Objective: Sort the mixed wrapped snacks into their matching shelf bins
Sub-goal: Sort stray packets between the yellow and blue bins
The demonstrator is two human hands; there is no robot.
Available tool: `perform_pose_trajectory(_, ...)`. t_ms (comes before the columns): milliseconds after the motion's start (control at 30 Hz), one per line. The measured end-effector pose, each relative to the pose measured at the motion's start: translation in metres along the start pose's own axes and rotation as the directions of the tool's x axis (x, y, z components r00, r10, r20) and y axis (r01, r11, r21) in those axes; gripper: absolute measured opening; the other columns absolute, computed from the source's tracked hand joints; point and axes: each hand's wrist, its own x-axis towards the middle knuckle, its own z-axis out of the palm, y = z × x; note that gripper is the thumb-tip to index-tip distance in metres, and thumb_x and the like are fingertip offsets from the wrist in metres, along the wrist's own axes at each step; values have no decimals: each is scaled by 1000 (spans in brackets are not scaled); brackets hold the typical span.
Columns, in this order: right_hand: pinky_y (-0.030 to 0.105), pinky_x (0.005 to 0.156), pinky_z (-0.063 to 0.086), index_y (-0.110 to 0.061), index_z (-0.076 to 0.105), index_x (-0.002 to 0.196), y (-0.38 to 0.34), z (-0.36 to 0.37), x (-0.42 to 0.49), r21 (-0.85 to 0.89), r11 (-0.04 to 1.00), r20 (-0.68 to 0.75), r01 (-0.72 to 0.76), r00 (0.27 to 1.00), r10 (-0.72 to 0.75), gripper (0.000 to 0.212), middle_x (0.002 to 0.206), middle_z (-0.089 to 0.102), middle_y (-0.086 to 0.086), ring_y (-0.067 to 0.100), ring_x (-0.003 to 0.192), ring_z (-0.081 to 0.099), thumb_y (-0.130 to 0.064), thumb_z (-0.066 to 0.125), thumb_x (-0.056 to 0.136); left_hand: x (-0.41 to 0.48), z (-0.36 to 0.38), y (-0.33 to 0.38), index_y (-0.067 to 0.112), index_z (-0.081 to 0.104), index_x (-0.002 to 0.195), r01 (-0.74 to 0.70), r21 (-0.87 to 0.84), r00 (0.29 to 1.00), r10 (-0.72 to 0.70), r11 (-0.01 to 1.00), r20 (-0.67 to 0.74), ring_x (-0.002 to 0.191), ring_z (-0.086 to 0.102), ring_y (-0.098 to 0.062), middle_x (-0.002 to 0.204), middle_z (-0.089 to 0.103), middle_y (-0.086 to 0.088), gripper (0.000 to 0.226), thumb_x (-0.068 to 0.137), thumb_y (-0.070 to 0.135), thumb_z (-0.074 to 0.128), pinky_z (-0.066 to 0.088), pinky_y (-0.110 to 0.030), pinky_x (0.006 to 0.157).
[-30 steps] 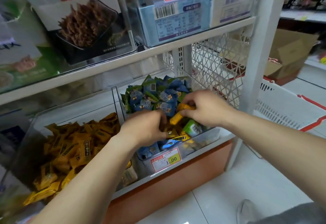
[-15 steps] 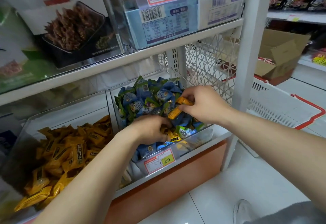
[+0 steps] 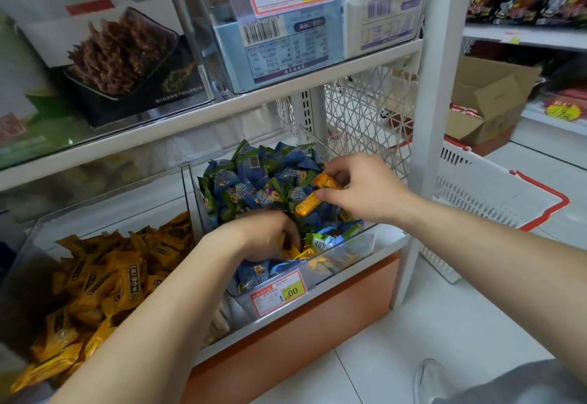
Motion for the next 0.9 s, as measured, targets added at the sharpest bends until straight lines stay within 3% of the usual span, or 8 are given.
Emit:
perform_pose_trajectory(200,21,53,42,-22,68,74,-2,2,1,55,998,-113,-31,993,37,19,64,67,-2,8,61,59,-39,76,76,-8,-5,1,31,72,96,-15,-122,974,-13,992,-225,83,59,-8,91,65,14,17,81,35,77,51,-32,74)
perform_pose_trajectory(367,32,56,45,-18,67,70,-8,0,4,144,981,-252,-131,954,164,23,61,65,-1,15,62,62,-40,74,76,-25,-14,2,33,70,97,-146,-497,789,-202,855,-580,79,63,-5,87,67,16,18,82,28,78,50,-24,69)
perform_pose_trajectory(500,23,53,44,-30,70,90,-18,5,3,276,946,-211,-169,950,231,11,71,69,-8,8,67,65,-34,73,79,-33,-18,9,31,64,99,-278,-729,709,-378,626,-595,75,66,-14,91,68,7,20,87,19,74,56,-27,65)
perform_pose_trajectory(567,17,51,44,-32,69,89,-25,11,4,388,904,-153,-178,955,253,8,74,70,-9,7,68,65,-32,72,82,-39,-20,13,36,60,105,-340,-802,718,-415,491,-558,75,68,-16,100,66,1,27,91,16,70,61,-34,65)
perform_pose_trajectory(667,23,61,46,-31,69,87,-37,25,7,480,857,-86,-187,962,258,5,88,70,-8,9,80,65,-31,71,83,-50,-21,16,44,57,114,-377,-843,742,-419,383,-522,77,72,-16,105,64,-2,38,97,11,60,62,-34,65)
perform_pose_trajectory(767,19,64,47,-32,68,86,-54,37,11,513,849,-83,-130,976,199,6,89,68,-10,6,81,64,-27,70,84,-65,-25,15,34,58,123,-382,-881,756,-455,278,-471,81,71,-17,106,66,-4,32,101,11,53,61,-33,68)
perform_pose_trajectory(833,20,68,50,-33,68,84,-69,45,14,565,822,-74,-69,988,134,6,86,70,-10,7,82,67,-28,72,85,-78,-26,11,26,58,123,-386,-884,741,-483,264,-467,82,72,-16,104,68,-3,25,98,21,59,62,-35,69)
perform_pose_trajectory(900,24,73,53,-33,68,84,-85,57,15,602,798,-52,-27,996,74,6,89,73,-8,9,86,68,-28,72,86,-91,-23,2,27,57,117,-368,-854,667,-535,368,-518,79,72,-9,92,71,7,29,91,34,68,61,-33,63)
